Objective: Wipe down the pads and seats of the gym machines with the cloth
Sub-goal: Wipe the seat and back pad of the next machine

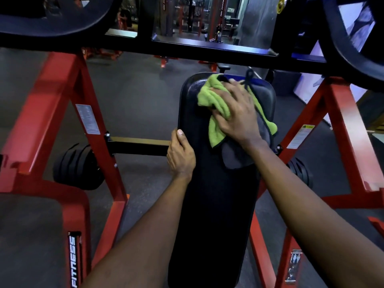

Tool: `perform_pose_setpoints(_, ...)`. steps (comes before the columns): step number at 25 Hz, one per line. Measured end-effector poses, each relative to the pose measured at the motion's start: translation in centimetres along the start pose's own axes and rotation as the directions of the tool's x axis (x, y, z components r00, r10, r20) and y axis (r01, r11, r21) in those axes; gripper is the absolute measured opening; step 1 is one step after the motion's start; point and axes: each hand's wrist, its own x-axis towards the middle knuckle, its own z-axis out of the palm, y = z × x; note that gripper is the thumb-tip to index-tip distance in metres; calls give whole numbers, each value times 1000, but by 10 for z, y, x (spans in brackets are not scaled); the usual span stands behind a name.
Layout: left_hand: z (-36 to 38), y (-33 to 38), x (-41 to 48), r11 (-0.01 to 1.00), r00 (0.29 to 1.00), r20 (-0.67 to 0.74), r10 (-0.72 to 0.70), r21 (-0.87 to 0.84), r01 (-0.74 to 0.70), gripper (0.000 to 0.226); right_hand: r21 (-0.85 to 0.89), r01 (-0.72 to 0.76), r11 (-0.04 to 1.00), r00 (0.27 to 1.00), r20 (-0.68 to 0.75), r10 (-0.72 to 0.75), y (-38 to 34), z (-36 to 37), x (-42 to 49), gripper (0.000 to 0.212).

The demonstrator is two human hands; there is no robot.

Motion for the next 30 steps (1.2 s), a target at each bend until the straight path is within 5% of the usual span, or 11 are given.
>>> perform_pose_setpoints(5, 0, -1, 1, 1000, 1000, -12, 23, -3, -23, 48, 21, -245, 969, 959, -143, 246, -4, 0, -2, 48)
perform_pose_setpoints(12, 2, -2, 0, 999, 999, -22, 27, 21, -27, 48, -19, -74, 997, 997, -18, 74, 8, -8, 7, 49)
perform_pose_setpoints(17, 0, 4, -3, 998, 1000, -30, -7, 55, 9, 47, 101, -371, 923, 897, -217, 385, 20, -11, -24, 45)
perform_pose_setpoints(23, 7, 0, -2, 992, 997, -72, 30, 127, -20, 49, 83, -176, 981, 977, -111, 184, 29, -16, 17, 45)
perform_pose_setpoints(27, 6, 6, 3, 950, 957, -132, 259, 213, -227, 46, 140, -335, 932, 913, -196, 357, 35, -15, -32, 44)
perform_pose_setpoints(30, 8, 39, 6, 785, 841, 55, 538, 330, -524, 50, 214, -465, 859, 845, -182, 503, 32, -13, -63, 45)
